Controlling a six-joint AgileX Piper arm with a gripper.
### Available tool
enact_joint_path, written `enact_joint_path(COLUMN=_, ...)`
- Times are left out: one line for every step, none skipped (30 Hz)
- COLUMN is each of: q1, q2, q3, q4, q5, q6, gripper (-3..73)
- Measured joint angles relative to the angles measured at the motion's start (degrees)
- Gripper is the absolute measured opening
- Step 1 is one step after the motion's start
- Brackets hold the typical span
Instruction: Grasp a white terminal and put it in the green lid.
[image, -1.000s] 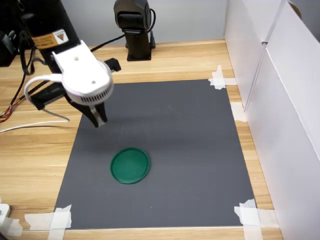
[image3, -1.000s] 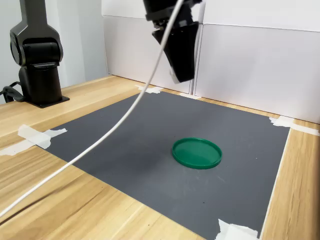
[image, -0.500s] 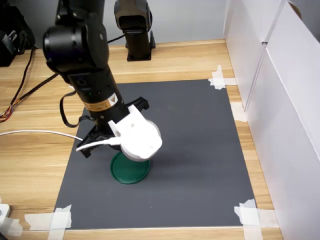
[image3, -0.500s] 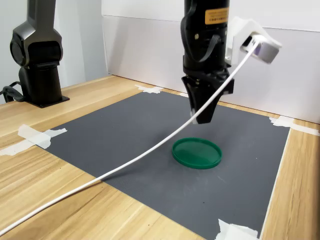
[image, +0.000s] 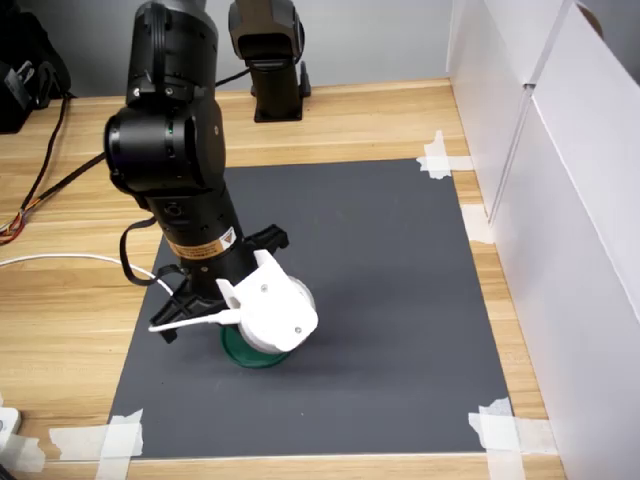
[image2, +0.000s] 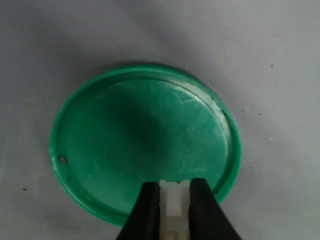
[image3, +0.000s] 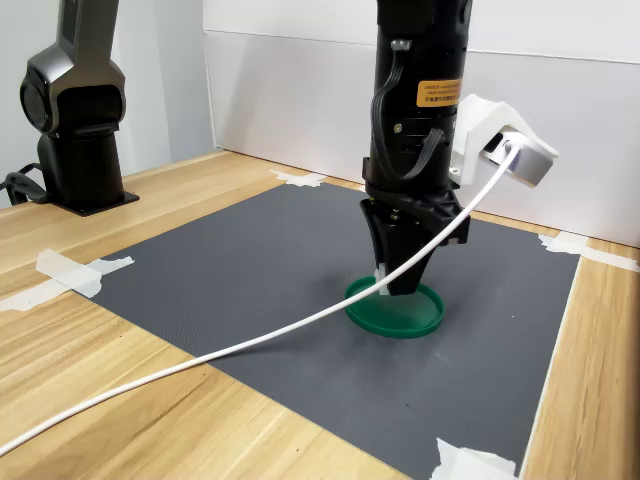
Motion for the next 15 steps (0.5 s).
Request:
enact_joint_path(q1=0.0, q2=0.0, q3=0.0, q4=0.2, q5=0.1, q6=0.0, gripper=22.6)
enact_joint_path(q1=0.0, q2=0.0, q3=0.0, q4=0.3, q5=0.1, q6=-0.1, gripper=27.1)
enact_joint_path(q1=0.0, q2=0.0, q3=0.0, q4=0.6, q5=0.1, q6=-0.1, gripper=31.9)
enact_joint_path(q1=0.0, q2=0.0, q3=0.0, q4=0.9, q5=0.1, q6=-0.1, gripper=37.0)
enact_joint_path(q1=0.0, q2=0.0, q3=0.0, q4=1.1, q5=0.1, q6=-0.1, gripper=41.9)
enact_joint_path(q1=0.0, q2=0.0, q3=0.0, q4=1.2, q5=0.1, q6=-0.1, gripper=45.7)
enact_joint_path(q1=0.0, q2=-0.1, q3=0.0, q4=1.4, q5=0.1, q6=-0.1, gripper=49.7)
enact_joint_path(q1=0.0, q2=-0.3, q3=0.0, q4=1.6, q5=0.1, q6=-0.1, gripper=53.0)
enact_joint_path(q1=0.0, q2=-0.7, q3=0.0, q4=2.0, q5=0.0, q6=-0.1, gripper=55.6)
enact_joint_path(q1=0.0, q2=-1.3, q3=0.0, q4=2.5, q5=-0.3, q6=-0.1, gripper=57.4)
enact_joint_path(q1=0.0, q2=-1.9, q3=0.0, q4=2.9, q5=-0.6, q6=-0.1, gripper=58.3)
enact_joint_path(q1=0.0, q2=-2.7, q3=0.0, q4=3.5, q5=-0.9, q6=-0.1, gripper=59.1)
enact_joint_path(q1=0.0, q2=-3.8, q3=0.0, q4=4.3, q5=-1.1, q6=-0.1, gripper=59.2)
enact_joint_path(q1=0.0, q2=-4.9, q3=0.0, q4=5.0, q5=-1.2, q6=0.1, gripper=59.2)
enact_joint_path(q1=0.0, q2=-6.2, q3=0.0, q4=5.6, q5=-1.2, q6=0.3, gripper=58.9)
